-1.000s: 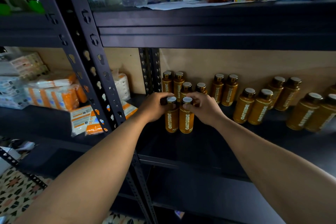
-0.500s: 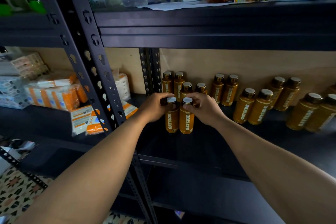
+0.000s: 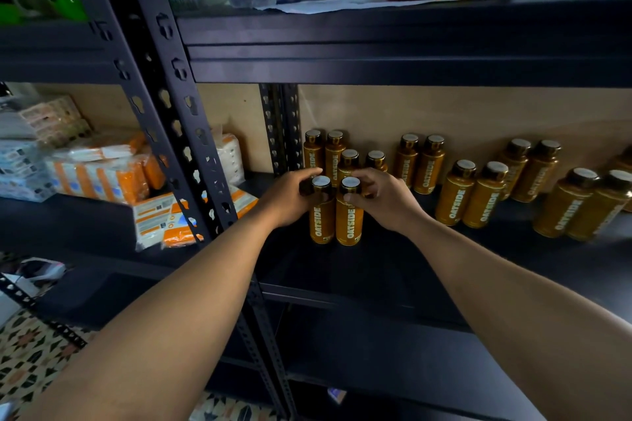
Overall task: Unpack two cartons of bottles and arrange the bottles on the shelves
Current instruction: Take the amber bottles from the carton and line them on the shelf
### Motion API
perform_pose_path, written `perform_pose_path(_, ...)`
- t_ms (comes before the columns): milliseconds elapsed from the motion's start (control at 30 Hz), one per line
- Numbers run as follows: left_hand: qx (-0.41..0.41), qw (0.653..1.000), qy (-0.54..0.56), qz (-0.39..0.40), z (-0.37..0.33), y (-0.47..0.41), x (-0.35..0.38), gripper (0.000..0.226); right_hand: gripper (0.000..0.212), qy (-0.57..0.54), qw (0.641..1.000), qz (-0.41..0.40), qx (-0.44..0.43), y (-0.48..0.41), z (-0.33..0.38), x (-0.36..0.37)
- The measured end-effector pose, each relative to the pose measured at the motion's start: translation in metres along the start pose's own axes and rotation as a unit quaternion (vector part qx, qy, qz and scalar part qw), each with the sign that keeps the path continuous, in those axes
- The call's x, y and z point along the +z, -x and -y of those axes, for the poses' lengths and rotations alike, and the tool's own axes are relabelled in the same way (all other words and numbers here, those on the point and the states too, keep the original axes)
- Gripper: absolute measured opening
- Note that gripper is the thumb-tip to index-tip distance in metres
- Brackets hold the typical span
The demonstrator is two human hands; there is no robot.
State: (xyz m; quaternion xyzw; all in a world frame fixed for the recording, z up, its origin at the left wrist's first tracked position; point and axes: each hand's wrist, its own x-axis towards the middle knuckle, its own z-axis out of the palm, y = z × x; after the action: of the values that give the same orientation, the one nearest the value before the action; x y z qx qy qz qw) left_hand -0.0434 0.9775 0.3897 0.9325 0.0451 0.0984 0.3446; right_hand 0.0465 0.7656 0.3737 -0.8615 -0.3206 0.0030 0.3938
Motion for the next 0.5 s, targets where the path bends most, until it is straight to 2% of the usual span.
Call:
perform_pose_path(233, -0.031, 0.999, 0.009, -0.027, -0.009, 0.019, 0.005, 0.086, 0.072, -0.016, 0.999, 0.013, 0.032, 0.022, -0.001, -0.008)
perform_pose_path(333, -0.064, 0.996, -0.001, -0.064, -0.015, 0.035, 0.012, 0.088, 0.069, -0.009, 0.998, 0.031, 0.049, 0.037, -0.005, -0.016)
perform_pose_path(400, -0.095, 0.990, -0.034, -0.094, -0.020, 0.048, 0.020, 0.076, 0.065, 0.006, 0.995, 0.066, 0.070, 0.048, -0.009, -0.022)
perform_pose_path(500, -0.109, 0.987, -0.079, -0.083, -0.036, 0.069, 0.035, 0.033, 0.062, 0.037, 0.978, 0.177, 0.104, 0.071, -0.014, -0.036)
